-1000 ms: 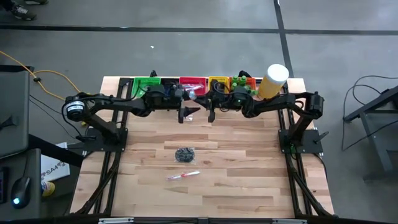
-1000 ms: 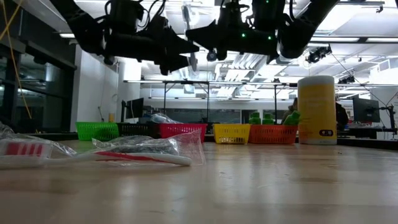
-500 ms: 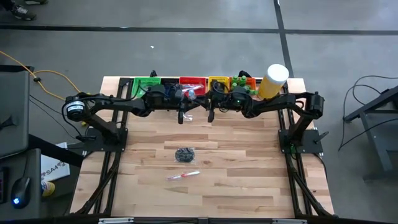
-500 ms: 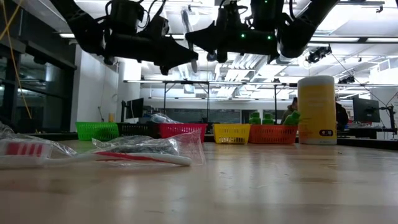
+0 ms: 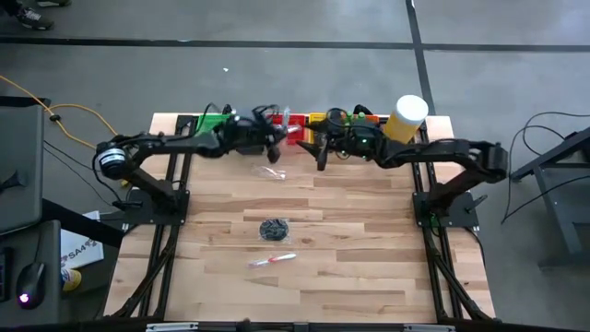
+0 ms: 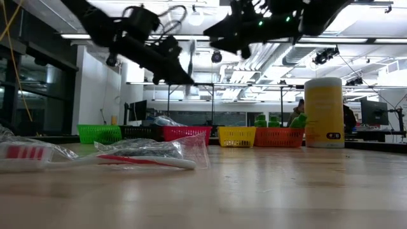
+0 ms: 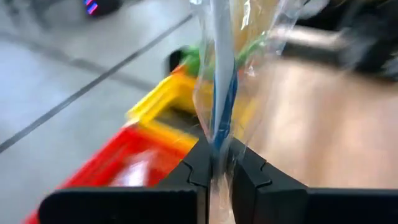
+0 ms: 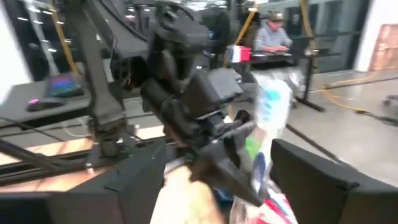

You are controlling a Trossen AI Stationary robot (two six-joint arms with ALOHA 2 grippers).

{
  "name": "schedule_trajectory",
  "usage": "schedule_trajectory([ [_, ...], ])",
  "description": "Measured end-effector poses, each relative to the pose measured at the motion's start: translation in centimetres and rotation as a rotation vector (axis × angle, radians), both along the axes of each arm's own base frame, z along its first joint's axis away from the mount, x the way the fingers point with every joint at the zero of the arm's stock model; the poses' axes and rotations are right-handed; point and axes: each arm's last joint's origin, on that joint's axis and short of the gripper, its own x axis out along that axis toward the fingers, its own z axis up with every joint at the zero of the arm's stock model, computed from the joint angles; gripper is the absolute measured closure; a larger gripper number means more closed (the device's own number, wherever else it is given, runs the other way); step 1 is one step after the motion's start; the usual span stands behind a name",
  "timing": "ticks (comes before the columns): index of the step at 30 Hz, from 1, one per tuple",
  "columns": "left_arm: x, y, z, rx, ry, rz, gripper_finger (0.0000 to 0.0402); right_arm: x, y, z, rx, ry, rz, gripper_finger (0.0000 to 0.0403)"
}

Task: Pick & Place Travel size toiletries
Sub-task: Put the blue toothbrush into the red basket

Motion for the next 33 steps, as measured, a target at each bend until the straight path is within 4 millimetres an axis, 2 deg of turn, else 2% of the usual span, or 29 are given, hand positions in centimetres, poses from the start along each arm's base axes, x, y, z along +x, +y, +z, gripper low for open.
schedule_trajectory([
  [6, 1.9, 3.9, 1.2, 0.019, 0.325, 0.061, 0.038, -1.4, 0.4, 1.2, -0.019, 0.059, -0.046, 0.0099],
  [10, 3.1, 6.4, 0.0, 0.036, 0.587, 0.081, 0.038, -2.1, 0.5, 1.3, -0.024, 0.117, -0.081, 0.0098],
  [12, 4.0, 7.6, 0.2, 0.073, 0.645, 0.149, 0.038, -2.5, 0.5, 1.4, -0.016, 0.152, -0.11, 0.0098],
  [15, 4.7, 8.8, 1.1, 0.101, 0.699, 0.133, 0.038, -3.0, 0.6, 1.3, -0.011, 0.199, -0.152, 0.0098],
  [22, 6.2, 9.8, 0.4, 0.136, 0.821, 0.104, 0.0376, -3.7, 0.7, 1.5, -0.006, 0.239, -0.19, 0.0098],
  [27, 6.4, 10.3, -2.1, 0.135, 0.932, 0.135, 0.0376, -3.8, 0.7, 1.5, -0.012, 0.244, -0.19, 0.0098],
  [33, 6.3, 10.3, -2.6, 0.13, 0.977, 0.146, 0.0362, -3.8, 0.7, 1.5, -0.018, 0.249, -0.189, 0.0098],
])
